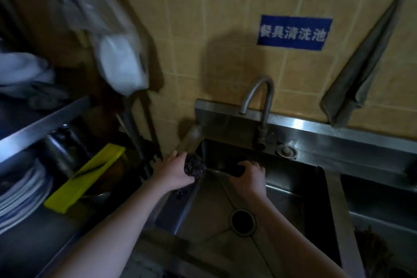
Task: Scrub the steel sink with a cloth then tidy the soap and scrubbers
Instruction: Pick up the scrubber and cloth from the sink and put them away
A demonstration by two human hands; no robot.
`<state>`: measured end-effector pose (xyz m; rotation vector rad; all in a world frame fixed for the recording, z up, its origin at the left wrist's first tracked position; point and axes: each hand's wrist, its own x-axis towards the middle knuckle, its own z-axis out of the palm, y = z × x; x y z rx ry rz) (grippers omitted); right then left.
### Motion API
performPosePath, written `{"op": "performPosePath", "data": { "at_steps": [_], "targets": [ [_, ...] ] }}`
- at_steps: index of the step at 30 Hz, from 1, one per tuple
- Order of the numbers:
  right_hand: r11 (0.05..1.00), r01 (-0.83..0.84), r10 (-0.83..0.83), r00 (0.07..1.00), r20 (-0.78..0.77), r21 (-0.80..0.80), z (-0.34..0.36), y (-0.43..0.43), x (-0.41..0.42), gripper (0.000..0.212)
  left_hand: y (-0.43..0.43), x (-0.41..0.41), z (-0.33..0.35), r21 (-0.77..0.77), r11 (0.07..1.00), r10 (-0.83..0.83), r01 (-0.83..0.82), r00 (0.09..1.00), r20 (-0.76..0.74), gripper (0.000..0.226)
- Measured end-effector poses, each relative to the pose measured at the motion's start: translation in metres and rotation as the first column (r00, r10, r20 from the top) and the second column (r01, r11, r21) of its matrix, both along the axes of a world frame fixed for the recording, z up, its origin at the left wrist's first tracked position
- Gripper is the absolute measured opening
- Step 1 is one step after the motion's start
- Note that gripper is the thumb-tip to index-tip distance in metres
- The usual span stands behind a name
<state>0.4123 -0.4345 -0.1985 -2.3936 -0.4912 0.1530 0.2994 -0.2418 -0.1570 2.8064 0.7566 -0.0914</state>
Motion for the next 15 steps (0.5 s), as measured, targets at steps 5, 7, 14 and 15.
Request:
{"op": "performPosePath", "data": {
  "at_steps": [5,7,14,15],
  "targets": [
    [0.982,-0.171,0.167,0.985,0.052,0.085,0.039,0.050,-0.045,0.052,0.036,-0.078,0.038,0.058,0.987,0.151,-0.151,0.988,0.003,0.070],
    [0.963,-0.243,0.236,0.969,0.068,0.117,0.054,0.067,-0.063,0.049,0.049,-0.109,0.050,0.069,0.974,0.216,-0.215,0.976,0.006,0.072],
    [0.885,-0.450,0.445,0.893,0.070,0.119,0.108,0.131,-0.126,0.046,0.087,-0.216,0.088,0.110,0.906,0.403,-0.409,0.913,0.069,0.073],
    [0.874,-0.472,0.466,0.881,0.074,0.113,0.114,0.140,-0.136,0.046,0.091,-0.230,0.093,0.136,0.892,0.425,-0.431,0.902,0.070,0.074]
  ]
}}
